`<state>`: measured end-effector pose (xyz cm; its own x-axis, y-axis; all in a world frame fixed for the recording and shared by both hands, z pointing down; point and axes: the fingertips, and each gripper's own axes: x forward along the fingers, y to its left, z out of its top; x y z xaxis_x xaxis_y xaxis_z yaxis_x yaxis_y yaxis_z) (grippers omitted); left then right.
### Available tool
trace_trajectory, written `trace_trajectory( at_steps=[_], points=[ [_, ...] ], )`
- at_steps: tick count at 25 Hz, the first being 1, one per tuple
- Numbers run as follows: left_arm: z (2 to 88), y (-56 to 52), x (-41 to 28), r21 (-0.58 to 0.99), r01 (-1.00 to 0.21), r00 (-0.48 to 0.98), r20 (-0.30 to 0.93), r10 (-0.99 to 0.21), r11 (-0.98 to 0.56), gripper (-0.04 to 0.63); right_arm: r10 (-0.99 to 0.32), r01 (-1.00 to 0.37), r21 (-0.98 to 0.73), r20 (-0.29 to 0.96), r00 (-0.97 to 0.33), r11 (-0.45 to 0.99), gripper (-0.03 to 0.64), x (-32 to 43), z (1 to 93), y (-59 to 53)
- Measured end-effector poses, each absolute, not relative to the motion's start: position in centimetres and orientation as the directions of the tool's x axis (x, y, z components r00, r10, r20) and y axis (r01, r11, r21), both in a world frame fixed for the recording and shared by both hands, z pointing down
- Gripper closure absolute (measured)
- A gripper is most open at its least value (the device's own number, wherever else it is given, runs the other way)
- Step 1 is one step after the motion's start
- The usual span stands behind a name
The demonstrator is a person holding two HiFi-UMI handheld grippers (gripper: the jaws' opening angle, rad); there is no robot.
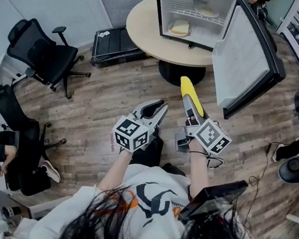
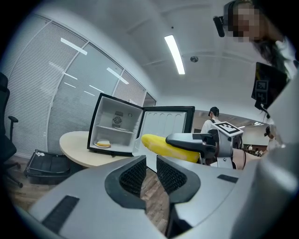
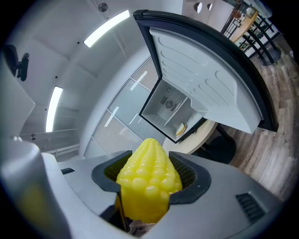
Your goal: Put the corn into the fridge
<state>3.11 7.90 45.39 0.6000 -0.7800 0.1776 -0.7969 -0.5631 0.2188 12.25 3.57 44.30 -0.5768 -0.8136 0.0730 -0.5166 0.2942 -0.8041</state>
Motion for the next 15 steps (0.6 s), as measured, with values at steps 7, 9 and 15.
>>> trace_trajectory(
  at_steps=[7, 9, 15],
  points=[
    [46.1, 1.9, 1.5, 0.236, -0.779, 0.623, 0.180, -0.762, -0.581, 0.520, -0.831, -0.538, -0.802, 0.098, -0.547, 0.259, 0.364, 11.2, 45.2, -2.0],
    [46.2, -0.1, 0.8, 0.238, -0.773, 0.631, 0.183, -0.754, -0.588, 0.520, -0.834, -0.540, -0.804, 0.107, -0.542, 0.248, 0.364, 10.4, 45.4, -3.8],
    [45.7, -5.9, -1.5, 0.239, -0.746, 0.662, 0.167, -0.731, -0.621, 0.520, -0.846, -0.550, -0.806, 0.124, -0.518, 0.219, 0.364, 8.0, 45.5, -9.1]
  ],
)
